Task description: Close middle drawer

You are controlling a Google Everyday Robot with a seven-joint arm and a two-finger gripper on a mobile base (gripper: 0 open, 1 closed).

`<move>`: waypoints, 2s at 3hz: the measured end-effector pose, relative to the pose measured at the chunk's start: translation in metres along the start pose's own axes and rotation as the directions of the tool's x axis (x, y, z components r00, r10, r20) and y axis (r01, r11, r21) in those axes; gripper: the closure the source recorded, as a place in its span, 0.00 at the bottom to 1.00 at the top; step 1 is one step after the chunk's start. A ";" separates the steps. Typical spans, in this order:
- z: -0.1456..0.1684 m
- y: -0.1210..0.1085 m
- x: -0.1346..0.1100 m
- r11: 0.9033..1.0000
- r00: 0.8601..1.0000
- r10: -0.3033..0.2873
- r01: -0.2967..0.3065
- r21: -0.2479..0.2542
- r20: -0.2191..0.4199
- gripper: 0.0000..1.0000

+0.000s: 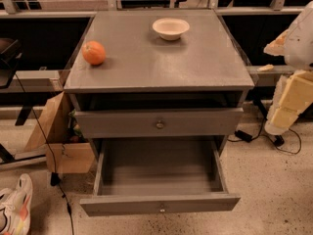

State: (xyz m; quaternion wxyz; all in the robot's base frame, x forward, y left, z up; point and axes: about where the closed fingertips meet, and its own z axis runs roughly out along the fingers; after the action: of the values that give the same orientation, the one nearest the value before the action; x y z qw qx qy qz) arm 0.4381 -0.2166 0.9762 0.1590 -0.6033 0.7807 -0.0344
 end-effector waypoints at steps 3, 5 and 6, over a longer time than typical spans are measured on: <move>0.063 0.029 -0.004 1.000 0.998 0.009 -0.011 0.026 0.070 0.00; 0.232 0.109 -0.004 0.988 0.980 0.101 -0.078 -0.136 0.174 0.00; 0.271 0.127 0.001 0.983 0.975 0.123 -0.095 -0.155 0.183 0.00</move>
Offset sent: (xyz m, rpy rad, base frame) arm 0.0044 0.0092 -0.0661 0.0511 -0.0519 -0.0304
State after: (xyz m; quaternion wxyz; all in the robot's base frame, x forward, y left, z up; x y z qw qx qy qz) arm 0.3981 -0.1464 0.6886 0.1908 -0.5700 0.7941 0.0896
